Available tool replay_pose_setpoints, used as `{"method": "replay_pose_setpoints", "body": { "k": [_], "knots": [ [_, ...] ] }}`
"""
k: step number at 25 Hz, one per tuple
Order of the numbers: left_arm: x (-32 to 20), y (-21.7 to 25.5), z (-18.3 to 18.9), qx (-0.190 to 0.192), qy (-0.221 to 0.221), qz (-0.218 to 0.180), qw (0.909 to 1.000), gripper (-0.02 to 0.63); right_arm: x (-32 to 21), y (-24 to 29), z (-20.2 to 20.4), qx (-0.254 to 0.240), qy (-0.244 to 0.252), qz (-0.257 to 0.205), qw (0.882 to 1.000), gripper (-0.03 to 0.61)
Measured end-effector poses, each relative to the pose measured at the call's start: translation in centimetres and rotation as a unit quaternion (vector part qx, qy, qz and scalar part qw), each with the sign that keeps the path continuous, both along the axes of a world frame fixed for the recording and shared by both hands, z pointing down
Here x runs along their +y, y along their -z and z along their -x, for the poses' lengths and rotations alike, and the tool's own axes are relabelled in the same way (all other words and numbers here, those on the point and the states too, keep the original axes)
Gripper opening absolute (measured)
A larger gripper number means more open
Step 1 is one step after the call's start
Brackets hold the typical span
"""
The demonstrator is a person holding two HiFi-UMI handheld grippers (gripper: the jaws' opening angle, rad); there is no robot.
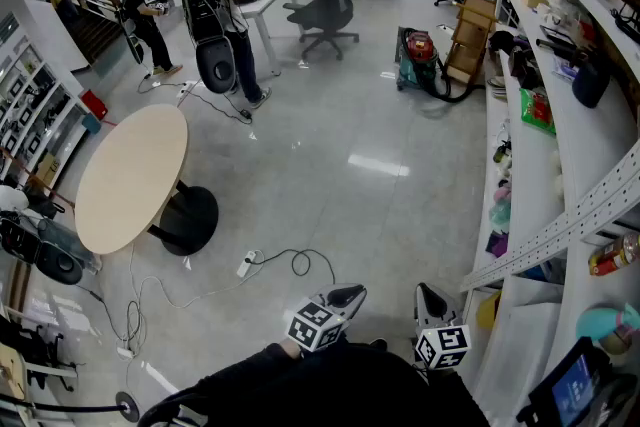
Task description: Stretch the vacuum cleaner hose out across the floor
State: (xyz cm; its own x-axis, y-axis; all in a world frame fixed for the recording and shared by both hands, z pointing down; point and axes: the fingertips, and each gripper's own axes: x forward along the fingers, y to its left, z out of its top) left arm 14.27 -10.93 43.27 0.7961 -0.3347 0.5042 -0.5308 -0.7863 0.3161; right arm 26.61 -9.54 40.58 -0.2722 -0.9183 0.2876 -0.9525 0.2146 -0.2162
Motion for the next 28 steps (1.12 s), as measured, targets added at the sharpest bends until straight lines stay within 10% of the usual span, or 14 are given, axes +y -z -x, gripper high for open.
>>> {"method": "replay_pose_setpoints", "body": {
  "k": [28],
  "knots": [
    [-21.5,-2.6,5.8,0.059,-0.093,0.059,0.9922,0.038,-19.8,0.0,9.6,0.019,-0.061,0.037,0.997,0.013]
  ]
}}
